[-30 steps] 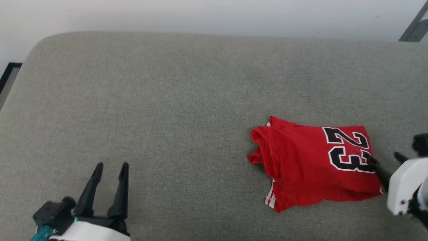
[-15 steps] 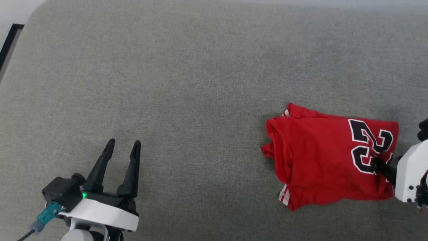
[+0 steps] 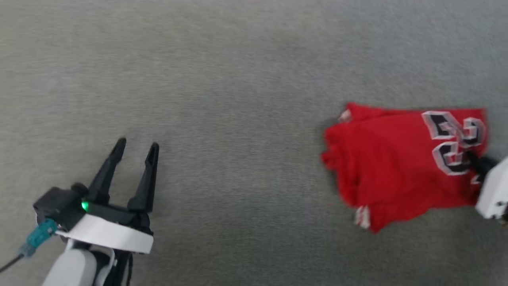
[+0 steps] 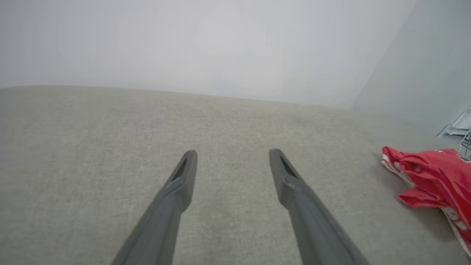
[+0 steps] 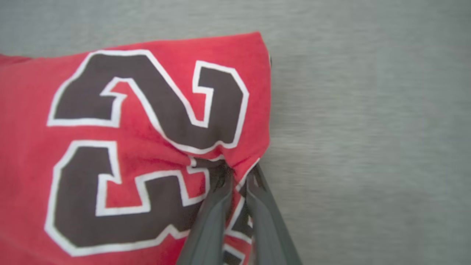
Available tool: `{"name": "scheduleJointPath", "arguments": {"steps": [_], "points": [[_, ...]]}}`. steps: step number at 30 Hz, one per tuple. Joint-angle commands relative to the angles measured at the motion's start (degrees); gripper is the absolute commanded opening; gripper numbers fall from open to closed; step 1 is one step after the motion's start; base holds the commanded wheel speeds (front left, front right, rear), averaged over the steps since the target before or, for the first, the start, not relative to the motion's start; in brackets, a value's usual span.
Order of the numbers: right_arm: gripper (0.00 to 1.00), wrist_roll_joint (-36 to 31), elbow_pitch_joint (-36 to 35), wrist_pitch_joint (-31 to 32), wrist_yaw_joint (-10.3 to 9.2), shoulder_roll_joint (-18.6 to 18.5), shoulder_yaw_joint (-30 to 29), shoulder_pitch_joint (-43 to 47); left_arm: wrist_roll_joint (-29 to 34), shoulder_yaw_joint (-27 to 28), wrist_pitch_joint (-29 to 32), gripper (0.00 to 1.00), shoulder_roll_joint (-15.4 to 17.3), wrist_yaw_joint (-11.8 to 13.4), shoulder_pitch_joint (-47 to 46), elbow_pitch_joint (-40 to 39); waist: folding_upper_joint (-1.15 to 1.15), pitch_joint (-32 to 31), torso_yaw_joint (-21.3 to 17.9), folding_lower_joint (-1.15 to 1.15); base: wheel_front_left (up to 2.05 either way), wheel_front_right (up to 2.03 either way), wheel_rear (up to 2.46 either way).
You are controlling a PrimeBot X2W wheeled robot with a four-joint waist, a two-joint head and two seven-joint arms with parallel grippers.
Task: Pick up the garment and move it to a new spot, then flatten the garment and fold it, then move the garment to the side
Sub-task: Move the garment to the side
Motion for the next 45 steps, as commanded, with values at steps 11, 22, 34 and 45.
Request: {"name": "scheduleJointPath", "arguments": {"steps": [11,22,34,45], "points": [[0.0,-4.84,3.82,-9.53,-0.19,-2.55,-17.25,-5.82,1.39,-5.3,-0.28,1.0,8.83,0.05,-14.81,-4.24,0.0,10.96,-9.05,0.0,0.0,0.0,0.0],[0.0,-14.54,9.27,-19.25,-0.19,-3.82,-28.42,-17.63,0.74,-7.93,-0.28,1.0,14.86,0.05,-26.87,-7.98,0.0,17.86,-10.74,0.0,0.0,0.0,0.0],[0.0,-24.61,18.61,-26.29,-0.19,-5.36,-29.01,-25.54,0.95,-8.88,-0.28,1.0,15.94,0.05,-29.01,-8.54,0.0,20.33,-9.21,0.0,0.0,0.0,0.0],[1.0,-26.76,23.29,-30.12,-0.19,-6.39,-25.36,-24.77,1.21,-8.28,-0.28,1.0,12.11,0.05,-24.66,-5.69,0.0,13.23,-7.6,0.0,0.0,0.0,0.0]]}}
